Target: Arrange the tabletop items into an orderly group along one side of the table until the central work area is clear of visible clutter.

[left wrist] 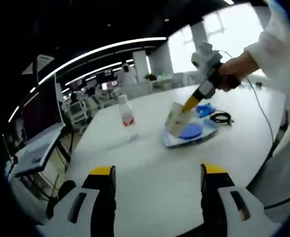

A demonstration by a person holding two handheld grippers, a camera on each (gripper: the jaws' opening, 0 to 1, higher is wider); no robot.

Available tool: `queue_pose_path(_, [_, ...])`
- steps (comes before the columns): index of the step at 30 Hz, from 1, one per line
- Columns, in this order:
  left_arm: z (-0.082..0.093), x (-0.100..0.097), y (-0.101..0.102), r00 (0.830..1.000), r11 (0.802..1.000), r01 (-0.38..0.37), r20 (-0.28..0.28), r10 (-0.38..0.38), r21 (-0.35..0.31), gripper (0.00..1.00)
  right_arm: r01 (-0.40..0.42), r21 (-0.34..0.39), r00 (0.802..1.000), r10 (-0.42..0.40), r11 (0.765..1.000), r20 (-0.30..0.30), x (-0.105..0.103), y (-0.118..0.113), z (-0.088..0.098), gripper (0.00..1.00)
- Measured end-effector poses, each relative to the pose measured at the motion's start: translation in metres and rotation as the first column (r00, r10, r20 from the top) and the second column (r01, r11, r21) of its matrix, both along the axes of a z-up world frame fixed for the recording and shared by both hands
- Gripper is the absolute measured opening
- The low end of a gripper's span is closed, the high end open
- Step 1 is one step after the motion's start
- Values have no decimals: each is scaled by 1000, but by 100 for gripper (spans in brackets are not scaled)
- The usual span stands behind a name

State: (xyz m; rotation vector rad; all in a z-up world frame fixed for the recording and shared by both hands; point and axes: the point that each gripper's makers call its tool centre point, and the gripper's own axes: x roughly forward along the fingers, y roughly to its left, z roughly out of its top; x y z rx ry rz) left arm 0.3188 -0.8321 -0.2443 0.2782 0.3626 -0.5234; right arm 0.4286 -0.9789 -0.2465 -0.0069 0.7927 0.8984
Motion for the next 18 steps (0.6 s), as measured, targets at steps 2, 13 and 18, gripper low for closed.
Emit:
queue_pose_path(2, [-2,0,0,1000,1000,4,-2,-4,10,65,11,-15,1000,-11,1000,3,8,-3,1,0])
queue_pose_path(13, [-8,1,1,1000,1000,10,-13,-9,19,62,-25,-191,999,34,981,42,36,-15,-14,0])
queue_pose_path(18, [-12,1,2,1000,999,10,-22,-9,46,62,-26,-217,997,40,976,62,51,-11,-17,0])
